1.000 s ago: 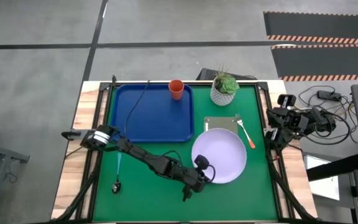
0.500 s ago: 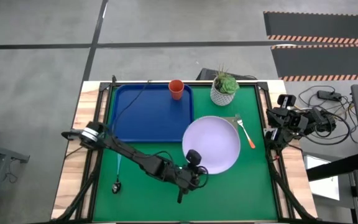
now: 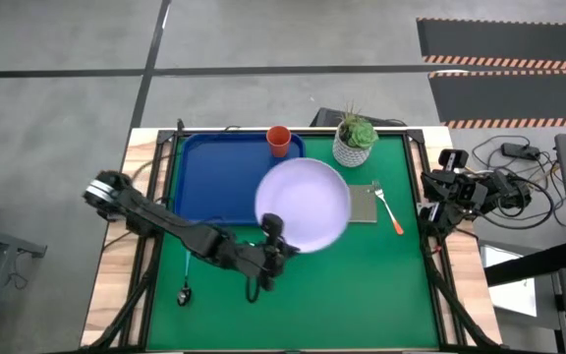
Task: Pick and place plate/cup/fork/spoon on tray
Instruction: Put the purple plate to the left side of the orange cup on the dark blue tray
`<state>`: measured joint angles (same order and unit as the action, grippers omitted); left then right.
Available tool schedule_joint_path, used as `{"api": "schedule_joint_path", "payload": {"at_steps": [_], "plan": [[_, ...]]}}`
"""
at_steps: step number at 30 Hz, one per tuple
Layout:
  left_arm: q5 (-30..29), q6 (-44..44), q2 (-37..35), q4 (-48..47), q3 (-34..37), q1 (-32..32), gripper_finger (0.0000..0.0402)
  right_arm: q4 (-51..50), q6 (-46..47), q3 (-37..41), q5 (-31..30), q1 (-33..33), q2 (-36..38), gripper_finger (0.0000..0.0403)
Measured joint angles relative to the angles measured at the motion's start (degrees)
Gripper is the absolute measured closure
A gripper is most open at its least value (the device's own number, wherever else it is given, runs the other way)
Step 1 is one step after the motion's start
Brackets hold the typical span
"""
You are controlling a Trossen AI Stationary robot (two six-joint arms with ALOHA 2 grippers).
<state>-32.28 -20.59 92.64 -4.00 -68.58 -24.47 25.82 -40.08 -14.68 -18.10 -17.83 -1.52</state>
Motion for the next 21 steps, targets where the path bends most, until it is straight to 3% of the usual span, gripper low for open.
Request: {"api": "schedule_joint_path", "payload": {"at_steps": [12,21], "plan": [[-14.44,21.82,-19.20,0.51,24.22,1.53,0.0402,0.14,-0.11,0.00,0.01,0.00,0.00,0.0394],[-19.83,36.37,-22.58,0.42,34.31,3.51,0.0402,0.09,-0.41,0.00,0.01,0.00,0.00,0.0394]]}}
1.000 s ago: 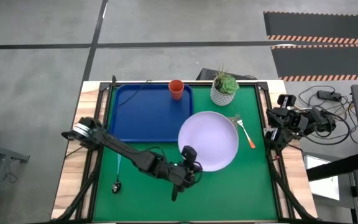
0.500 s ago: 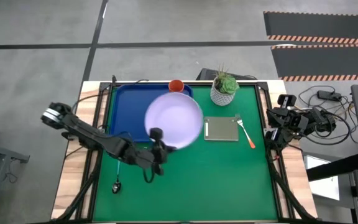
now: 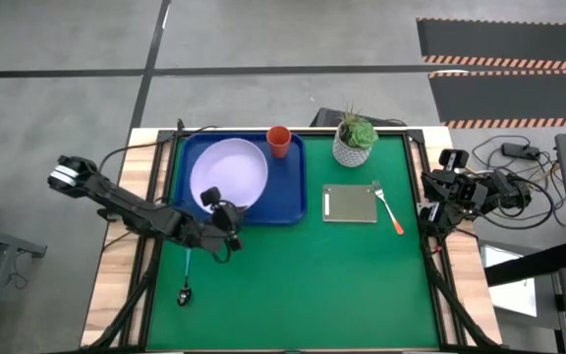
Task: Pick and place plate/cup/fork/spoon on tray
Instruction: Put the purple plate to the left side of the orange cup on the dark blue tray
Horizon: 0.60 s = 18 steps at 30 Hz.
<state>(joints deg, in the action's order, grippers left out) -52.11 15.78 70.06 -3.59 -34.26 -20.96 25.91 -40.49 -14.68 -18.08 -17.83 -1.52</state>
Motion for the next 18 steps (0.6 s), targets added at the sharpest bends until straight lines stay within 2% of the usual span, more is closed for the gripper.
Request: {"api": "schedule_joint_path", "payload": {"at_steps": [6,18], "plan": [[-0.46,7.97,1.17,0.00,2.19,3.43,0.0402,-0.02,-0.02,0.00,0.00,-0.01,0.00,0.0394],[-0.46,9.39,5.60,0.10,2.30,10.20,0.0401,-0.11,0.00,0.00,0.00,-0.01,0.00,0.0394]]}}
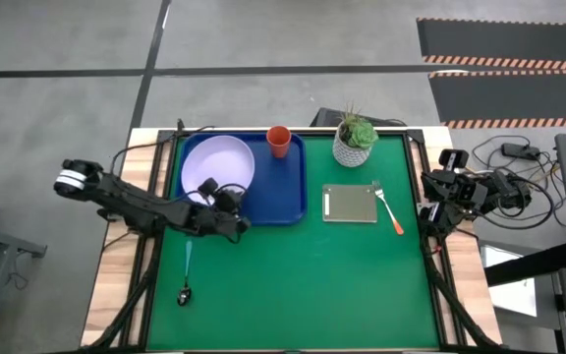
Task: Pick and place plate/cup/fork/spoon on tray
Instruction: Put the purple plate to the left side of the orange cup on the dark blue tray
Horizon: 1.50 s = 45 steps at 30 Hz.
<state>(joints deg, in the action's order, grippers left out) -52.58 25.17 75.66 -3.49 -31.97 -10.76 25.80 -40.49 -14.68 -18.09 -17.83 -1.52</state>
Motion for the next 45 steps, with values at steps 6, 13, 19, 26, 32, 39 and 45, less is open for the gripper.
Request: {"api": "schedule_joint_path", "payload": {"at_steps": [6,13,19,26,32,39,45], "plan": [[0.07,0.00,3.68,0.02,0.02,1.07,0.0402,-0.05,-0.01,0.00,0.00,-0.01,0.00,0.0394],[0.27,0.07,6.53,0.03,0.02,1.65,0.0402,-0.07,-0.01,0.00,0.00,0.00,0.00,0.0394],[0.97,0.11,7.92,0.03,0.02,2.22,0.0401,-0.09,-0.02,0.00,0.00,-0.01,0.00,0.0394],[2.71,0.09,8.35,0.03,0.02,3.59,0.0401,-0.08,-0.02,0.00,0.00,0.00,-0.01,0.0394],[2.89,0.09,8.35,0.04,0.02,4.71,0.0402,-0.08,-0.01,0.00,0.00,0.00,0.00,0.0394],[5.27,-1.06,8.35,0.02,0.02,5.78,0.0401,-0.09,-0.02,0.00,0.00,-0.01,-0.02,0.0394],[8.63,-4.96,8.35,0.02,0.02,6.31,0.0402,-0.09,-0.02,0.00,0.00,0.00,0.00,0.0394]]}}
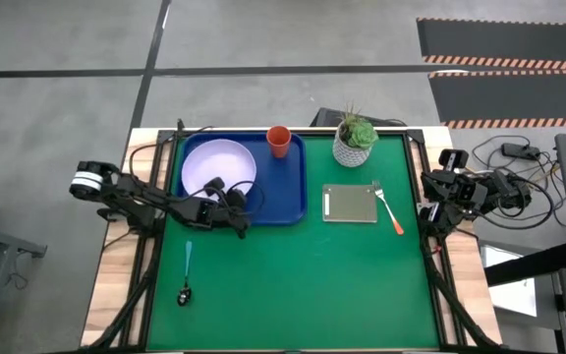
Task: Pick and place plate/cup/fork/spoon on tray
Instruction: Put the purple plate to the left side of the orange cup on the dark blue tray
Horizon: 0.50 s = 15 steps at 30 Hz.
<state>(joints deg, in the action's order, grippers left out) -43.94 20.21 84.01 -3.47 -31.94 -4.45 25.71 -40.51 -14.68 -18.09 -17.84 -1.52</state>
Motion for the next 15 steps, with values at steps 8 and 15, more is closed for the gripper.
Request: {"api": "schedule_joint_path", "payload": {"at_steps": [8,15], "plan": [[3.31,-5.06,0.00,0.00,0.00,1.05,0.0401,0.00,-0.02,0.00,0.00,-0.01,0.00,0.0394],[6.67,-7.51,0.00,-0.01,0.04,2.06,0.0402,-0.02,-0.04,0.00,-0.01,0.01,-0.02,0.0394]]}}
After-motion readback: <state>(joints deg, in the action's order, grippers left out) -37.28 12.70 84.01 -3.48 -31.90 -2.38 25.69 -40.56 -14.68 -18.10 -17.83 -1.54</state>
